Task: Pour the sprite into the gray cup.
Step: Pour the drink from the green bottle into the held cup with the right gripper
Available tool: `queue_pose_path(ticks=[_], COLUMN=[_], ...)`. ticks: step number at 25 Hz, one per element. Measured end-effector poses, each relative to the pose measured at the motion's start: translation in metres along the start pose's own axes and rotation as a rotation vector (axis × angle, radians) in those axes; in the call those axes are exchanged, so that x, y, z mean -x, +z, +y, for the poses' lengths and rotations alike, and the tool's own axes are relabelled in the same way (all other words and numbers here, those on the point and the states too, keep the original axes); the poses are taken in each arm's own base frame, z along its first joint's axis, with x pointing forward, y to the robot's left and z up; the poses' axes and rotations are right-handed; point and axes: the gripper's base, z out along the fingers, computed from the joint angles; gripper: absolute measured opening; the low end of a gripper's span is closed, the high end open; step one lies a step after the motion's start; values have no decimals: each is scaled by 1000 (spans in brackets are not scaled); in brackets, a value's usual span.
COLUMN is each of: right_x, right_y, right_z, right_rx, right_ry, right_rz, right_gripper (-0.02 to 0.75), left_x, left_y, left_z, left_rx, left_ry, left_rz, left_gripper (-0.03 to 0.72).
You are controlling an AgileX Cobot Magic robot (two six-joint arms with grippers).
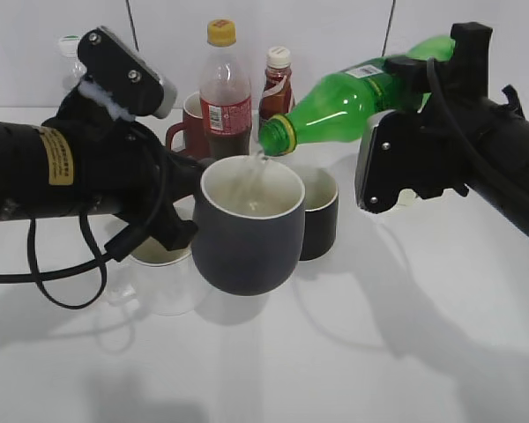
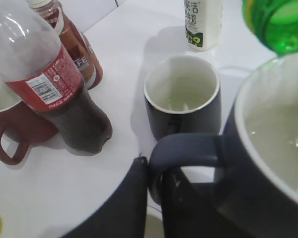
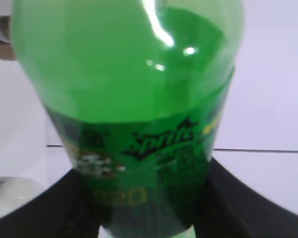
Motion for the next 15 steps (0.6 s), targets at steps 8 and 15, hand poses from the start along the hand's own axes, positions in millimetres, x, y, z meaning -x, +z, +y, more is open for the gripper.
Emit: queue_pose_path(ticks=[8, 15], right_x=[0, 0], right_y=[0, 0], right_z=[-3, -3], right_rx=[-29, -29], right_ry=[-18, -12], right_rz=[-3, -4], right_gripper=[347, 347], left_x=[0, 0], left_y=[0, 0], left_z=[0, 0], left_rx=[0, 1], left_ry=[0, 0], left_rz=[2, 5], left_gripper=[47, 47])
